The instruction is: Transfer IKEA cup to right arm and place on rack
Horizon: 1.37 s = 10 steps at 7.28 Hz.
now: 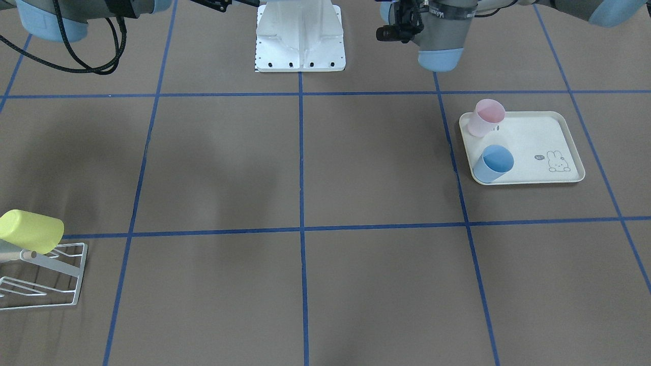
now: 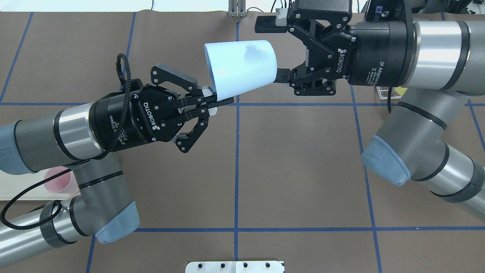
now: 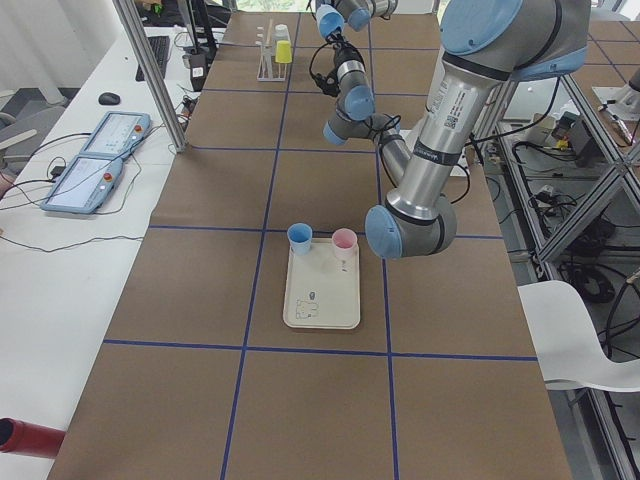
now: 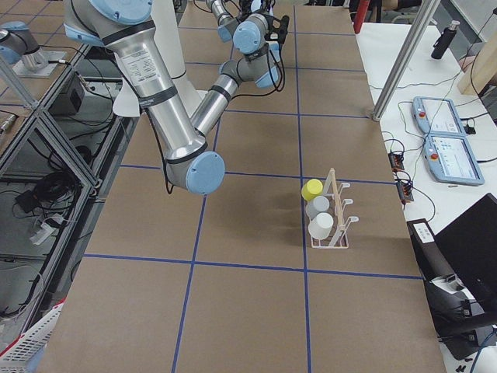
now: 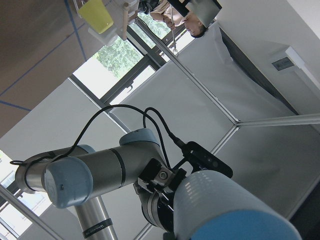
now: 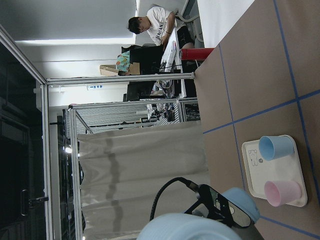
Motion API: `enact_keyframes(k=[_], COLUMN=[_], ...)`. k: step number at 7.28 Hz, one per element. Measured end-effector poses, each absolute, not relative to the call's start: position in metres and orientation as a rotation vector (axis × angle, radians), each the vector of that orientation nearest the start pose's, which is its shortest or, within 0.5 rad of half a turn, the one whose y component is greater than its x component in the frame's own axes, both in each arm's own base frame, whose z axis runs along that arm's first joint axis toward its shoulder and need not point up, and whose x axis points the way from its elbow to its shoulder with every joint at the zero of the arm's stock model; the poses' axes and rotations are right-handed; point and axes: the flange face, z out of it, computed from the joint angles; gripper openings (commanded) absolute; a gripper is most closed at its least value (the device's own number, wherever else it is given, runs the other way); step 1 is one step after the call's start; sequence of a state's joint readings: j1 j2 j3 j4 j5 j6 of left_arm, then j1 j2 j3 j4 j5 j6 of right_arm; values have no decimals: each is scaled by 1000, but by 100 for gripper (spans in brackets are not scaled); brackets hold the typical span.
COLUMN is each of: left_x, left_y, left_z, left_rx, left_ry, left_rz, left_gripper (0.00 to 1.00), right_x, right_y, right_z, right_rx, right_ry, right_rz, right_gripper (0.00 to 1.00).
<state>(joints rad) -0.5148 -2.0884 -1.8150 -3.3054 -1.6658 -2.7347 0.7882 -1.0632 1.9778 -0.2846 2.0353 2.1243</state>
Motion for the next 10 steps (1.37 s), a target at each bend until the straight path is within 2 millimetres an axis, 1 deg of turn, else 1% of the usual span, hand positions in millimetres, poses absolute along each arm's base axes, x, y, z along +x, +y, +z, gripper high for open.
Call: enact_keyframes(k=[3, 8, 9, 10], left_x=[353, 353, 354, 355], left_y=[-338, -332, -332, -331], left_z=[121, 123, 124, 124], left_rx=[-874, -895, -898, -900], left_ry=[2446, 2467, 2465, 2463], left_rz=[-559, -526, -526, -525], left_gripper=[0, 0, 0, 0], right_x=[-265, -266, -267, -268], right_y=[-383, -383, -383, -383], right_z=[92, 96, 96, 97], right_rx=[-9, -5, -6, -8], right_ry=[-2165, -2168, -2166, -2165], right_rz=[247, 238, 237, 234], right_gripper=[92, 92, 91, 84])
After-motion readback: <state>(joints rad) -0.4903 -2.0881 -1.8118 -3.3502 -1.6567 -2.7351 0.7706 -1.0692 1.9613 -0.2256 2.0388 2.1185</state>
